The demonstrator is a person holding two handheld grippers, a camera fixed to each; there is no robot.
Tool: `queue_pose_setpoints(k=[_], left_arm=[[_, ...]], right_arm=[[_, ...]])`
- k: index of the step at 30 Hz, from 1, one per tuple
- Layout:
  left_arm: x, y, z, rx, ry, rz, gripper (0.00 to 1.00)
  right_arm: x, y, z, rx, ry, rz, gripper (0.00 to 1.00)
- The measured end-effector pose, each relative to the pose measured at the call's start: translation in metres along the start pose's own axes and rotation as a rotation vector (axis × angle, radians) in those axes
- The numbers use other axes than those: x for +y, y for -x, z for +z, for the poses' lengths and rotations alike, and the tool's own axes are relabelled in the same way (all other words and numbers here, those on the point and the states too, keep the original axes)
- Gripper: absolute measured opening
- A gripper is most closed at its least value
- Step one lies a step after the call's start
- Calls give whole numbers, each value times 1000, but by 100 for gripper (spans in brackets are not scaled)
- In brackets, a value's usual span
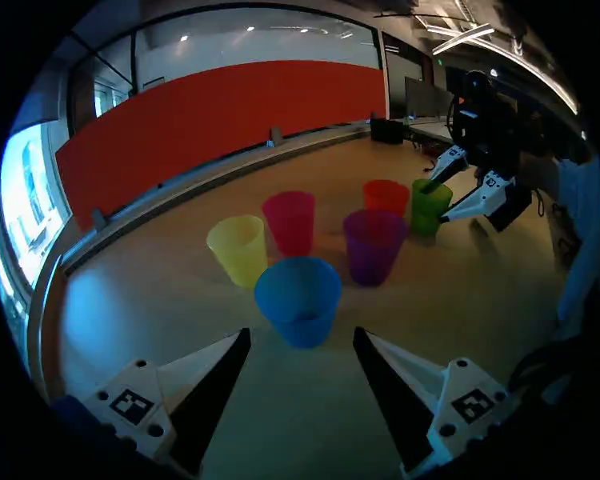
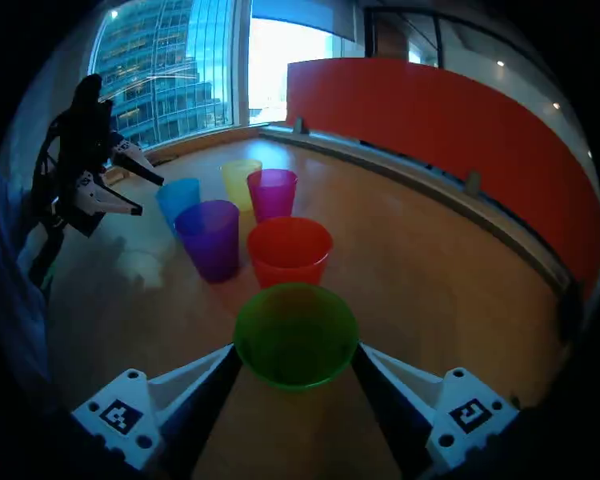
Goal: Pour water
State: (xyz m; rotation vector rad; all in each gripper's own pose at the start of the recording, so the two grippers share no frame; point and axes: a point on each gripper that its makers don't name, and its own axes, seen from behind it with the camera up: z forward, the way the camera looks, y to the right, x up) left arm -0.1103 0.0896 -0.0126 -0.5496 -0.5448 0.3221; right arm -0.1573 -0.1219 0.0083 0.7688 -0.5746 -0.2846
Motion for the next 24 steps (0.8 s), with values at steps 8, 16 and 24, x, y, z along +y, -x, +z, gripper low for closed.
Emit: queue_pose_setpoints(k=[8,16,24], left_arm=[[-8,0,-11,31,-34,-37,96],[-19,-1,-28,90,-117,-59,96],[-25,-13,-50,180,-194,-107,96]], right_arm=[[3,3,-22,26,41,38,100],[10,-1,-58,101,118,91,100],[13,-20,-95,228,226,129,100]])
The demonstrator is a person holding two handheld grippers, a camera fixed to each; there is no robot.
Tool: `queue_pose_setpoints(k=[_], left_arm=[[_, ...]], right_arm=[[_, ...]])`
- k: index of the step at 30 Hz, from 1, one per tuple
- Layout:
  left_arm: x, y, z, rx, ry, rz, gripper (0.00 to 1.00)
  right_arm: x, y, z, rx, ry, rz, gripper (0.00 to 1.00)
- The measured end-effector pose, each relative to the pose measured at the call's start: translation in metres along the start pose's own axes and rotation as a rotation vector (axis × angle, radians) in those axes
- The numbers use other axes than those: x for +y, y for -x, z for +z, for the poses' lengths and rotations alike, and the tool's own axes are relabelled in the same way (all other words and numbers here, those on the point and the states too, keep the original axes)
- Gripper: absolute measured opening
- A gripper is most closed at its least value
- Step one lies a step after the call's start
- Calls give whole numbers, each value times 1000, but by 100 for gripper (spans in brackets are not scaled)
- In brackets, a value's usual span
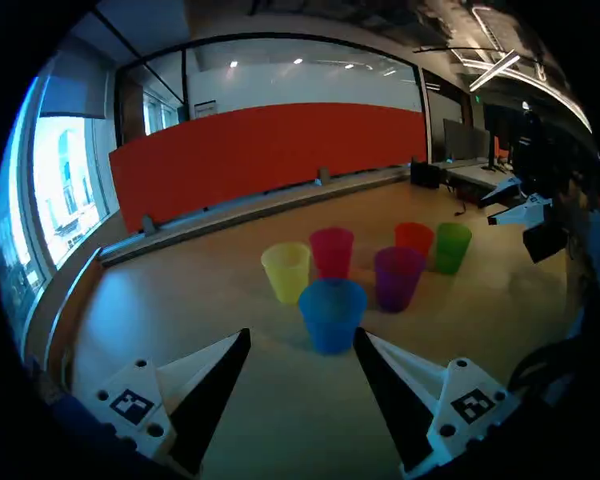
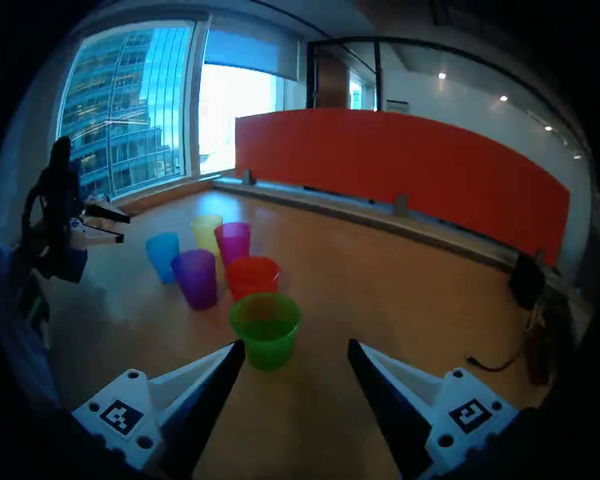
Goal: Pour water
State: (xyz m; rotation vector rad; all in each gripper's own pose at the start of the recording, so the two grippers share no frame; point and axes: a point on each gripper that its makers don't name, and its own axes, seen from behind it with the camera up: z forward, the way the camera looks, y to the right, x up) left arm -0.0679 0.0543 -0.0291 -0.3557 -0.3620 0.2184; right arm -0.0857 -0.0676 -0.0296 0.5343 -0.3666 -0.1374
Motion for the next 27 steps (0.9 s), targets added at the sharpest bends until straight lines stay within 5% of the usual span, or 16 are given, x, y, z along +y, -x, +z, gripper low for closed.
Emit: queue_pose_setpoints(k=[15,27], left_arm=[[-10,-68,-38,278,-174,-10,96],[-12,-98,-56,423,-248,-75,96]], right_arm=[[35,-80,-40,360,286,47,100],[66,-101,-75,529,511,130,100]])
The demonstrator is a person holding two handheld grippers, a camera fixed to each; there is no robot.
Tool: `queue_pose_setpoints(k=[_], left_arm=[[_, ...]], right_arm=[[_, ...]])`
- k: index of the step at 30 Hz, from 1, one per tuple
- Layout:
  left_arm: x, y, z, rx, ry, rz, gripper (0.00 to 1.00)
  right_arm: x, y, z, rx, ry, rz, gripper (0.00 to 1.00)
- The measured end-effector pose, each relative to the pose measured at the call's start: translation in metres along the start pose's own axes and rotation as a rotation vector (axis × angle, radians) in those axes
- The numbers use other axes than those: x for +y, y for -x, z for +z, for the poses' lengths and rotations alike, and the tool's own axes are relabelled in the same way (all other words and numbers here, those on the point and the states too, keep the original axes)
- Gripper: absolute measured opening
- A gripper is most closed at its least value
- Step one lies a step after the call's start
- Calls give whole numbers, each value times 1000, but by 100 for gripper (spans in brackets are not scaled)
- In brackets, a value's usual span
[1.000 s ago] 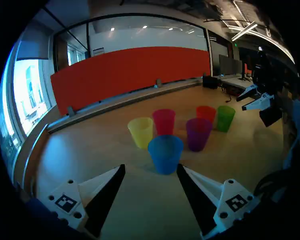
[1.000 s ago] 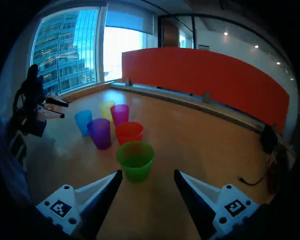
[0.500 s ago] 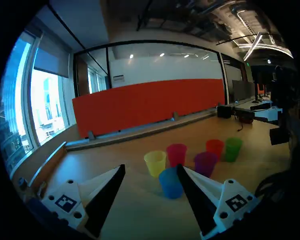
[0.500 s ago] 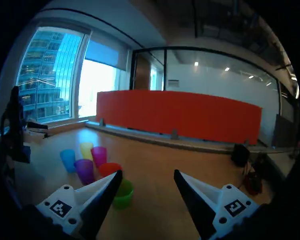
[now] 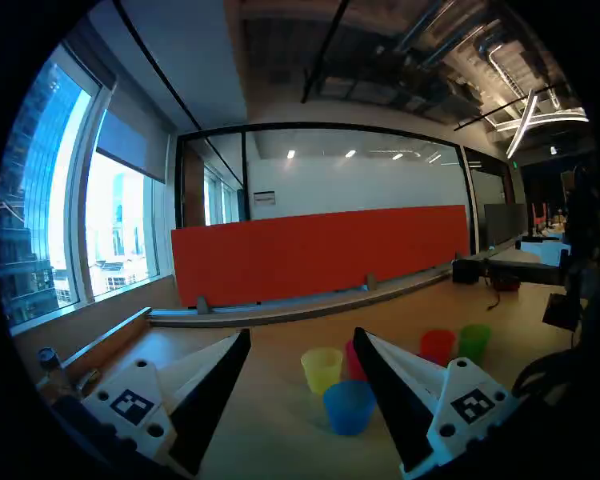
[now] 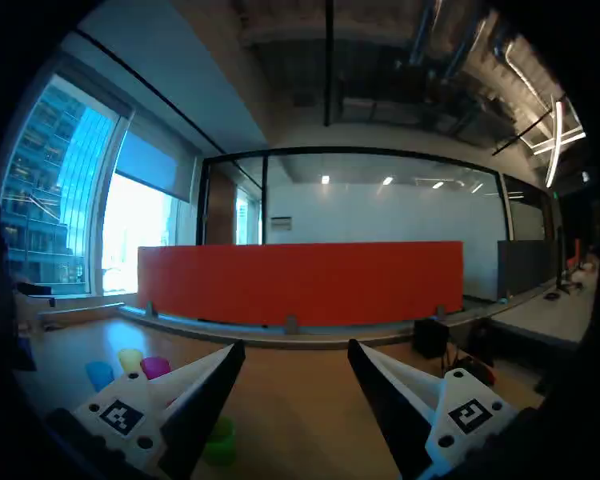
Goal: Pour water
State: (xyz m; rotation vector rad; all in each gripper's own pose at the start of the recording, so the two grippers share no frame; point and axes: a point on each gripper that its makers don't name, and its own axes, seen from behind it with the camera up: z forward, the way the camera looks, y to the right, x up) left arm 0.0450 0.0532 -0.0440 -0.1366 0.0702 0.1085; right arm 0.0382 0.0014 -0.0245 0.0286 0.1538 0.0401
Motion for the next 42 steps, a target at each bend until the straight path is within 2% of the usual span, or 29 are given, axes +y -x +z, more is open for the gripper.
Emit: queue_pose_setpoints(k=[5,9,15,27,42], left_arm=[[0,-8,2,35,-14,-33,95],[4,-7,4,44,-6,-41,96],[4,2,6,41,-3,-43,96],[-3,25,11,29,-33,-52,96],[-10,55,19,25,-102,-40,96]], right_arm=[[7,0,-2,21,74,8,100],[6,3,-4,28,93,28,100],[5,16,-8,7,100,44,100],[13,45,-17,-39,134,29,100],[10,41,-22,-49,122,25,100]])
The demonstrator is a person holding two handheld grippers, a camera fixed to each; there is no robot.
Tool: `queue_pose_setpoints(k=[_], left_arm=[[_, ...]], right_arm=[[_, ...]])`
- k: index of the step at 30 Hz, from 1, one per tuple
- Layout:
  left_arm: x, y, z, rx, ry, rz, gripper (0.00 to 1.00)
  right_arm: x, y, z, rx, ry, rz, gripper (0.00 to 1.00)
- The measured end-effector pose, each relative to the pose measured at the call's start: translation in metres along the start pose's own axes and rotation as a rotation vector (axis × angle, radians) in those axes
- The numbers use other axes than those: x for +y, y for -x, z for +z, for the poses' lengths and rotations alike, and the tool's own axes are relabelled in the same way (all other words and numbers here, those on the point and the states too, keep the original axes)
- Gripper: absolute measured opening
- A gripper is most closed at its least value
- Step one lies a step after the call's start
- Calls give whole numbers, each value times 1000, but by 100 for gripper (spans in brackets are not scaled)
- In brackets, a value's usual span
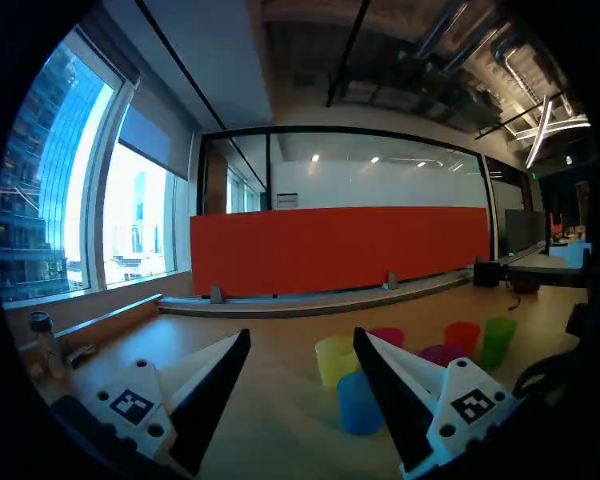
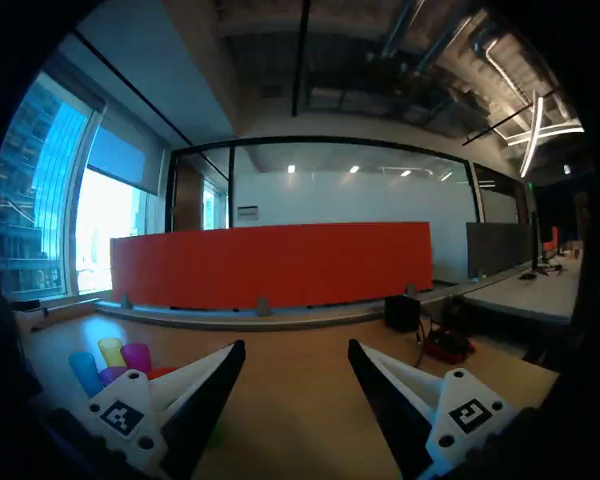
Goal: Pour water
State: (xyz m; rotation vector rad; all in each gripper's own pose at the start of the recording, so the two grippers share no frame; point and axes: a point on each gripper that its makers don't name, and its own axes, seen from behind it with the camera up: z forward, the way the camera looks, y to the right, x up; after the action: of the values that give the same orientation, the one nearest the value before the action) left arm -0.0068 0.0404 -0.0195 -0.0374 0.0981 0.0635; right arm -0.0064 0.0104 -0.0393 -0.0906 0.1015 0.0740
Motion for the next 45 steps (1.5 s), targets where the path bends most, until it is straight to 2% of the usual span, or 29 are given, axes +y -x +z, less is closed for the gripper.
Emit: queue_pose_setpoints(k=[8,18,33,45], left_arm=[[-5,13,5,1,-20,-2,96],[-25,31,2,-17,-50,-14,96],[-28,43,2,-44,-49,-43,96],[-29,47,6,-56,-45,-42,96]], right_arm=[[-6,-2,3,-11,-12,-20,100],[-16,-5,5,-17,-22,-30,99],[-15,-8,4,-20,-17,-38,99],[-16,-10,5,-20,-19,-41,100]])
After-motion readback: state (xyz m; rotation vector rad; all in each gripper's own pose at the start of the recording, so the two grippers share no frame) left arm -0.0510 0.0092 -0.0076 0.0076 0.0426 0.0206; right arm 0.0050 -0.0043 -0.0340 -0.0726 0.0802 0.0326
